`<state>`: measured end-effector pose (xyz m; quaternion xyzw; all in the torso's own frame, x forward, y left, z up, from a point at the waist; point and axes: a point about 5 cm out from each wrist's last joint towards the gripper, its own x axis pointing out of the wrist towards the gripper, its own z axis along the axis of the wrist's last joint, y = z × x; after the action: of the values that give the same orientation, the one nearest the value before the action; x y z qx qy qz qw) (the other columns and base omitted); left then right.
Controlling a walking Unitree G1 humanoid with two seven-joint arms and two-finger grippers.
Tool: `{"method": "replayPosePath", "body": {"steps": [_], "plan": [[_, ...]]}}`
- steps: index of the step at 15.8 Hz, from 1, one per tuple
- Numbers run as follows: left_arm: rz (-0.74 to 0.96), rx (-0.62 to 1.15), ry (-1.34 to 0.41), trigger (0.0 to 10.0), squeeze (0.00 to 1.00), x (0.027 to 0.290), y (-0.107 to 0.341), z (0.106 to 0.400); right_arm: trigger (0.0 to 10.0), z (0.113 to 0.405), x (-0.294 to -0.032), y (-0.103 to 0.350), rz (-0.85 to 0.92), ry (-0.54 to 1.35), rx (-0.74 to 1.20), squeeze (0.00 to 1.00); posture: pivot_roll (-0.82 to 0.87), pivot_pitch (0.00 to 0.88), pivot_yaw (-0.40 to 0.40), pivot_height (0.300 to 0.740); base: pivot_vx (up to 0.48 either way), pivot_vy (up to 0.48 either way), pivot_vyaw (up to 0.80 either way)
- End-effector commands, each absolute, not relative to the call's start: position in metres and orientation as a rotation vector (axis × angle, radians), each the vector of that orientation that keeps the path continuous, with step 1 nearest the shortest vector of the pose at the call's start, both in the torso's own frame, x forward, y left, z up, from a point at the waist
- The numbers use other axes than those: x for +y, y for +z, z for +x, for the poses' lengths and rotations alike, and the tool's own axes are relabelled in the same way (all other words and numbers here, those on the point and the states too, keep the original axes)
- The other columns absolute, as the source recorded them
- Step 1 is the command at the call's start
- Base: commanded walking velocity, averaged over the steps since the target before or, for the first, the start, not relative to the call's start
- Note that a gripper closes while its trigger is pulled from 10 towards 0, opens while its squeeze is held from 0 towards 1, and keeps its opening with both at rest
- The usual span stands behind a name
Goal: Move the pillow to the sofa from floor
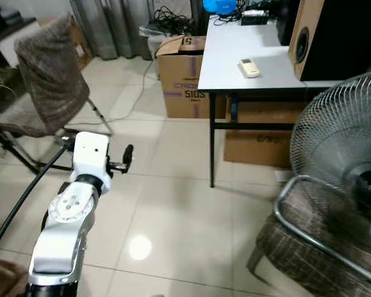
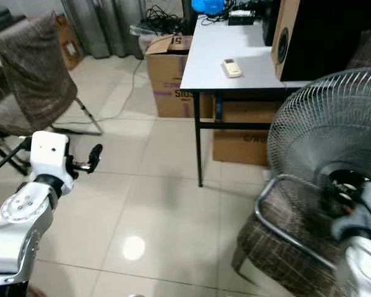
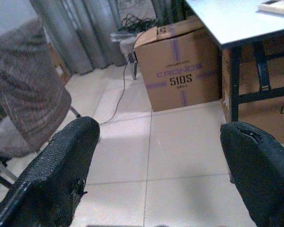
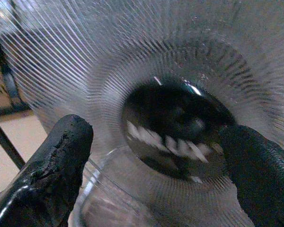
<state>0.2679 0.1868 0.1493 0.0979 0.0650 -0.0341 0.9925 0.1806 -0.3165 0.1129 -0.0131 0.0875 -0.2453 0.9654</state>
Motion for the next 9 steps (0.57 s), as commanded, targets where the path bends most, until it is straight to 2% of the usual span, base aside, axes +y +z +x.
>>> {"method": "replayPosePath", "body": {"steps": [1, 4, 5, 6, 7, 9], "plan": [[0.212, 0.129, -0.092, 10.0, 0.0, 0.187, 0.153, 0.271, 10.0, 0.175, -0.321, 0.116, -0.033, -0.503, 0.165, 1.0, 0.03, 0.0, 0.159, 0.74, 0.0, 0.0, 0.0], [0.218, 0.136, -0.075, 10.0, 0.0, 0.195, 0.15, 0.272, 10.0, 0.169, -0.326, 0.112, -0.032, -0.543, 0.172, 1.0, 0.03, 0.0, 0.142, 0.74, 0.0, 0.0, 0.0], [0.195, 0.124, -0.032, 10.0, 0.0, 0.197, 0.154, 0.271, 10.0, 0.184, -0.317, 0.117, 0.016, -0.516, 0.15, 1.0, 0.02, 0.0, 0.093, 0.74, 0.0, 0.0, 0.0], [0.192, 0.117, -0.021, 10.0, 0.0, 0.196, 0.156, 0.27, 10.0, 0.189, -0.315, 0.121, 0.026, -0.509, 0.137, 1.0, 0.02, 0.0, 0.093, 0.74, 0.0, 0.0, 0.0], [0.217, 0.133, 0.014, 10.0, 0.0, 0.197, 0.146, 0.27, 10.0, 0.218, -0.298, 0.131, 0.06, -0.421, 0.082, 1.0, -0.01, 0.0, 0.101, 0.74, 0.0, 0.0, 0.0], [0.209, 0.175, 0.048, 10.0, 0.0, 0.199, 0.128, 0.263, 10.0, 0.233, -0.261, 0.125, 0.076, -0.316, 0.106, 1.0, -0.04, 0.0, 0.056, 0.74, 0.0, 0.0, 0.0]]}}
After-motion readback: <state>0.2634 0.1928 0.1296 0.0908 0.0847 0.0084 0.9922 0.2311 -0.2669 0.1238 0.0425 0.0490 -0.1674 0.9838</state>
